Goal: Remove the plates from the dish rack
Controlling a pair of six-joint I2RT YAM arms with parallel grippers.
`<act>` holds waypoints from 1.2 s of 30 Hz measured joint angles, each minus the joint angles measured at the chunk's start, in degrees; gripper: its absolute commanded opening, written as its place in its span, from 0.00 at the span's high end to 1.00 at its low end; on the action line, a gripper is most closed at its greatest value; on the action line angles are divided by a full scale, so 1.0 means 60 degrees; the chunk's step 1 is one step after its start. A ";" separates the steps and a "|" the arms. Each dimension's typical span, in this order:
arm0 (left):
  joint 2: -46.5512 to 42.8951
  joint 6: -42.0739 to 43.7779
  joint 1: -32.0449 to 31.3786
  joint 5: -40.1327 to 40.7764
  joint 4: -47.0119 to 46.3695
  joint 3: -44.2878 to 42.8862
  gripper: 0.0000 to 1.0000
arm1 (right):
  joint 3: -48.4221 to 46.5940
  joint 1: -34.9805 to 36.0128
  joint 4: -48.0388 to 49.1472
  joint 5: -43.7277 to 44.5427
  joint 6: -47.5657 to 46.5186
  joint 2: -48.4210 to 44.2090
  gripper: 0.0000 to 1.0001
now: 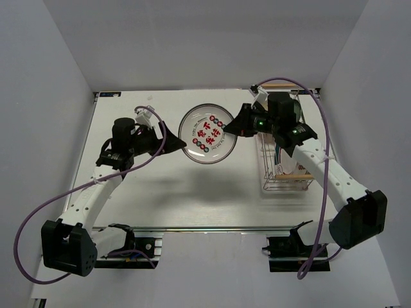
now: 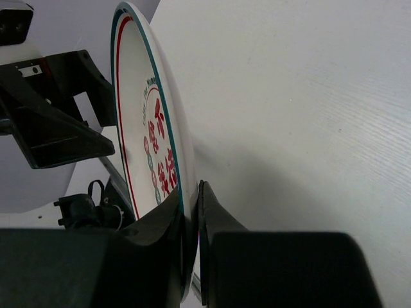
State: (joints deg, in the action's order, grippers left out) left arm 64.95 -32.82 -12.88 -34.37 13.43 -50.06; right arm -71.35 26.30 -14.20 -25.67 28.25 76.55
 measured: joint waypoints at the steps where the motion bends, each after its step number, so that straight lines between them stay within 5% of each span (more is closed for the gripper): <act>1: 0.0033 0.0000 0.0000 -0.0087 -0.0018 0.0004 0.02 | 0.0000 -0.0007 0.0062 -0.0124 0.0066 0.0131 1.00; 7: 0.0022 -0.0044 0.0000 -0.0226 -0.0386 0.0120 0.11 | 0.0149 -0.0007 0.0379 -0.0630 0.0477 0.0772 1.00; 10: 0.0040 -0.0080 0.0000 -0.0280 -0.0521 0.0219 0.32 | 0.0291 -0.0007 0.0674 -0.1166 0.0750 0.0962 1.00; 11: 0.0044 -0.0102 0.0000 -0.0291 -0.0550 0.0248 0.46 | 0.0295 -0.0007 0.0769 -0.1359 0.0827 0.1038 1.00; 17: 0.0087 -0.0124 -0.0011 -0.0357 -0.0608 0.0284 0.82 | 0.0313 0.0004 0.1096 -0.1752 0.1020 0.1304 0.97; 18: 0.0073 -0.0240 -0.0011 -0.0397 -0.0652 0.0284 1.00 | 0.0339 0.0000 0.1122 -0.1789 0.1005 0.1308 0.92; 22: -0.0044 -0.0637 0.0011 -0.0404 -0.0845 0.0288 1.00 | 0.0397 -0.0058 0.1162 -0.1843 0.0958 0.1304 0.56; 24: -0.0098 -0.0495 -0.0047 -0.0178 -0.0772 0.0310 1.00 | 0.0324 -0.0033 0.0849 -0.1647 0.0878 0.1304 0.14; 36: 0.1053 -0.0419 0.0124 0.0823 -0.0612 0.0514 1.00 | -0.0648 -0.0055 -0.2579 0.4972 -0.1027 -0.0474 0.11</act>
State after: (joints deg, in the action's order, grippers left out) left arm 71.26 -35.33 -12.14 -29.43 9.76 -46.98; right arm -75.24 25.98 -29.67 4.16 22.09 73.71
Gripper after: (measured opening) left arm 0.118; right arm 0.889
